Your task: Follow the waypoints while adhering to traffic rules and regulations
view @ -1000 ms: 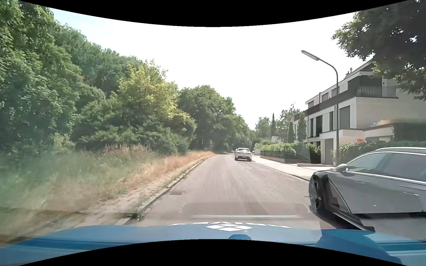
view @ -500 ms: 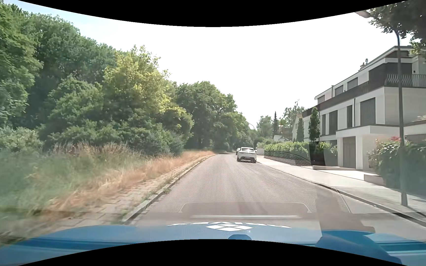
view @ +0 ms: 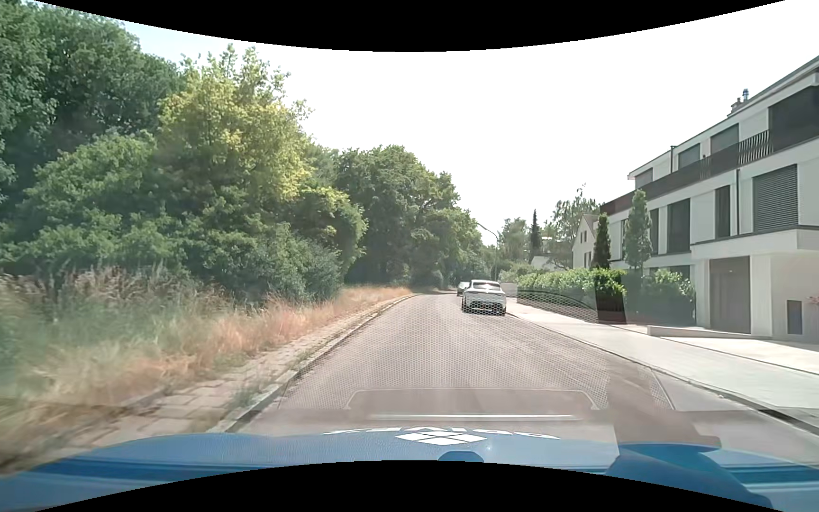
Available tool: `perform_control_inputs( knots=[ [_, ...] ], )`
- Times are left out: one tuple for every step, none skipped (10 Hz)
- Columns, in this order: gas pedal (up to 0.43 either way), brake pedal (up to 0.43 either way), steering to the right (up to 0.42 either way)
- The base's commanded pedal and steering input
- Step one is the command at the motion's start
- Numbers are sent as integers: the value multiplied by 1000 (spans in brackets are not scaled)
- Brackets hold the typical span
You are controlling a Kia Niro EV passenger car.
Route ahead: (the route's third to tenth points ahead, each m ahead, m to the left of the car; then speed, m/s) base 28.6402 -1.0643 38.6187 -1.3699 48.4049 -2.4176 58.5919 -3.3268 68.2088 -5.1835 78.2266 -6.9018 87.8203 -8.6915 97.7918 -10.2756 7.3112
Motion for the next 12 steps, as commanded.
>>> perform_control_inputs(
  knots=[
    [150, 0, -3],
    [150, 0, -3],
    [150, 0, -3],
    [150, 0, -3],
    [150, 0, -3],
    [157, 0, -3],
    [157, 0, -3],
    [157, 0, -3],
    [157, 0, -2],
    [157, 0, -2],
    [157, 0, -2],
    [157, 0, -2]
  ],
)
